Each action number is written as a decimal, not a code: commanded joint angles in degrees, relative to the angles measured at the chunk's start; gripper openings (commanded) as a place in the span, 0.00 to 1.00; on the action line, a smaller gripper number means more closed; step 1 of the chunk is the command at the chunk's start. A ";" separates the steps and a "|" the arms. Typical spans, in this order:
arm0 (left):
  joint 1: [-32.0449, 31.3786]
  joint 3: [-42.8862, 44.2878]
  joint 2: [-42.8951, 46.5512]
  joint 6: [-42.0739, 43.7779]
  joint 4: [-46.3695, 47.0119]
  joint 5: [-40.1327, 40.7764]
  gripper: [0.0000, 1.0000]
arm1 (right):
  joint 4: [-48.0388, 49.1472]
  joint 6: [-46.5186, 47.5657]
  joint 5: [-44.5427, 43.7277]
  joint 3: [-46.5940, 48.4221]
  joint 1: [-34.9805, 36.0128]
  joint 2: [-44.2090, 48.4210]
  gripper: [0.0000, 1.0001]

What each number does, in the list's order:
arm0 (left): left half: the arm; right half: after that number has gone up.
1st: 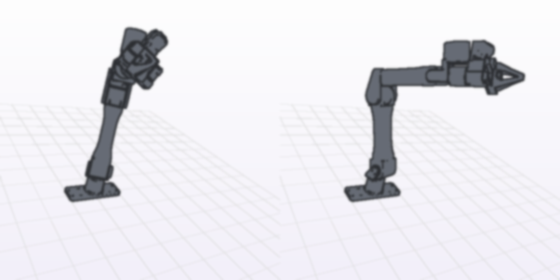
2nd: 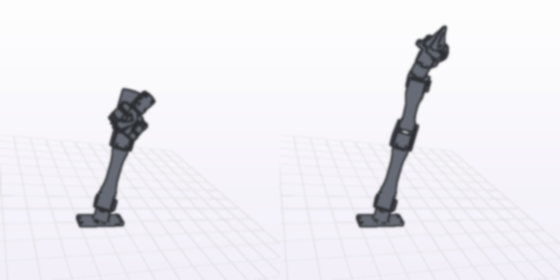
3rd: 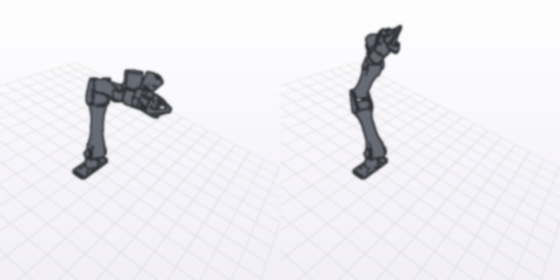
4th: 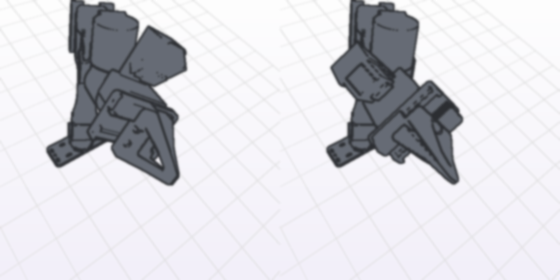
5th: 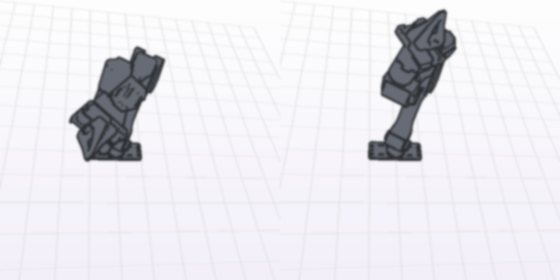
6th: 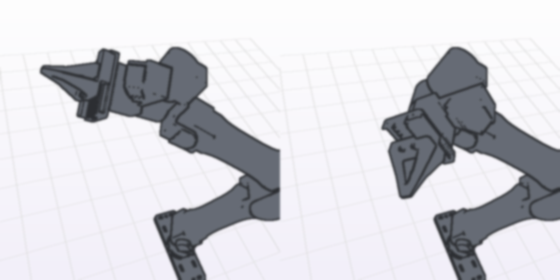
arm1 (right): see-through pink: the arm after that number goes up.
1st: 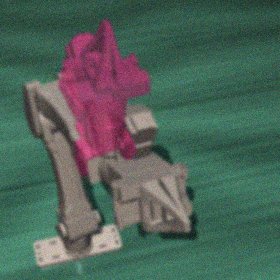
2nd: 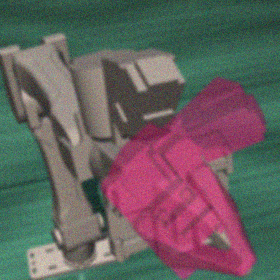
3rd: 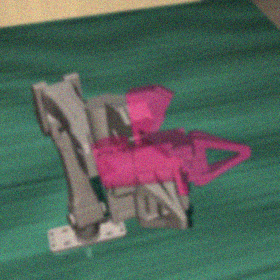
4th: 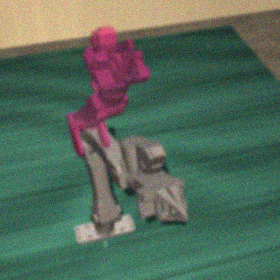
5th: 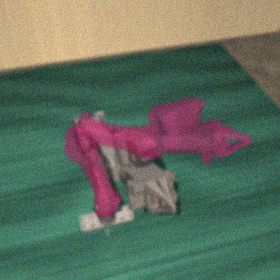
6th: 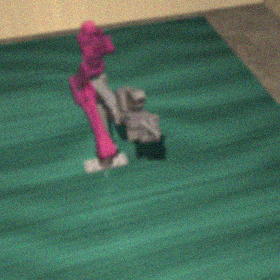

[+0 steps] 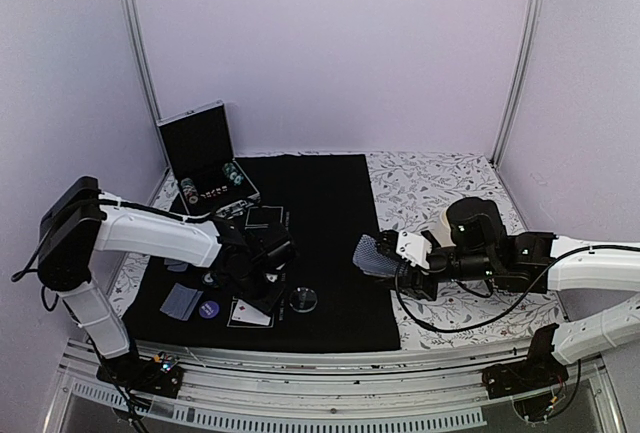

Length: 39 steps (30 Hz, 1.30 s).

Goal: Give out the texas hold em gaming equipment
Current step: Adjust the poker card in the community card area, then pick up the poker card from the face-down deck piles.

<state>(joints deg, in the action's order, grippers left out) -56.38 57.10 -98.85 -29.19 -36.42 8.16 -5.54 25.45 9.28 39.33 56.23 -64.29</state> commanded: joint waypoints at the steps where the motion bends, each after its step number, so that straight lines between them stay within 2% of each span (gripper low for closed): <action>1: -0.51 0.95 -1.70 -0.78 1.05 2.29 0.50 | 1.88 -0.54 -0.66 -0.87 -0.23 1.27 0.51; 8: -0.43 1.05 -0.85 -1.67 -0.98 6.12 0.50 | 1.68 -1.56 -0.61 -0.43 -0.18 1.34 0.51; 14: -0.46 0.97 -1.06 -2.95 -1.48 5.74 0.50 | 1.35 -1.81 -0.61 -0.08 -0.21 1.79 0.51; 26: -0.26 -0.42 12.02 2.38 7.51 -7.42 0.51 | 0.99 -0.23 -1.20 2.12 -0.16 -1.36 0.51; 35: 2.77 0.58 22.44 5.86 16.79 -15.92 0.55 | 3.15 2.60 -0.82 4.15 -0.18 -4.99 0.51; 37: 2.94 0.40 24.43 5.84 19.66 -19.33 0.58 | 4.81 2.96 -0.15 4.34 -0.24 -6.14 0.51; 39: 3.01 -0.10 26.83 5.21 22.63 -22.20 0.66 | 6.00 3.09 0.51 5.07 -0.16 -7.82 0.51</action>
<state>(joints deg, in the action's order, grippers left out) -54.08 57.19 -76.16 -24.58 -22.02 -6.07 -3.79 27.46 8.25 41.85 56.21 -69.63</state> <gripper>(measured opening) 0.582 0.514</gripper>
